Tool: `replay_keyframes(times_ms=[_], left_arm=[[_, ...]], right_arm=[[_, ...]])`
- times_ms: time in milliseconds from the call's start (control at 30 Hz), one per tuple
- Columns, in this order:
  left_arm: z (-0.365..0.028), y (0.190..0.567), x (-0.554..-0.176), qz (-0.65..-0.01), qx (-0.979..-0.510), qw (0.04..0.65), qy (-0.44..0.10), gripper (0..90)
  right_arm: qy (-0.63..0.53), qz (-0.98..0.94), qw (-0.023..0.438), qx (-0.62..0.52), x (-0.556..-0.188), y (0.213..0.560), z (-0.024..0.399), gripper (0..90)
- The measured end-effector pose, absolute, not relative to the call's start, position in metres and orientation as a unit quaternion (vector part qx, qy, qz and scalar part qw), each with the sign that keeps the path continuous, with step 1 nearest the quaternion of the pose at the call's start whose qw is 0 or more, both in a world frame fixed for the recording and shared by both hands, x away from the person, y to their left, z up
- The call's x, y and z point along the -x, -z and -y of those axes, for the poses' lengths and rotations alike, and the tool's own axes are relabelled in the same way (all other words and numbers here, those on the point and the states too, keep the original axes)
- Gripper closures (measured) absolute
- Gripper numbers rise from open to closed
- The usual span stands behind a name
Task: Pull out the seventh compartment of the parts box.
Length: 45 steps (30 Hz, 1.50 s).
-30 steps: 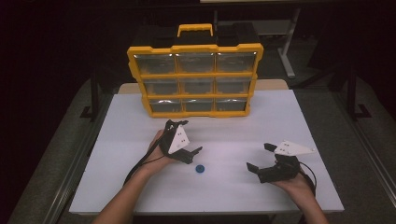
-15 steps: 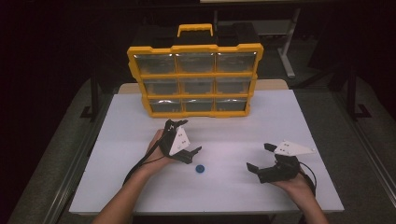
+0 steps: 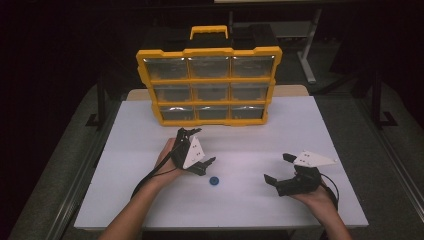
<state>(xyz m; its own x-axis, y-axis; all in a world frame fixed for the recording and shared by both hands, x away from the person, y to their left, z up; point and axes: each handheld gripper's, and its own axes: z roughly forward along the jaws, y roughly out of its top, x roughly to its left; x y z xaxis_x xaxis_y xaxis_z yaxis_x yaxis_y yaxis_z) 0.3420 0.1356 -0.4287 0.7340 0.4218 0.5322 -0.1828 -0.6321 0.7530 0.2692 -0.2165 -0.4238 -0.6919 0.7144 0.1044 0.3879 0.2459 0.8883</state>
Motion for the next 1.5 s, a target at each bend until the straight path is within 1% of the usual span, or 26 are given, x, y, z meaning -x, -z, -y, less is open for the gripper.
replay_keyframes(times_ms=[1500], left_arm=[[-0.1317, 0.4309, -0.3369, -0.013, -0.834, 0.359, -0.419, 0.2]], right_arm=[[-0.5, -0.772, 0.164, -0.356, -0.2694, 0.424, 0.2165, 0.0]])
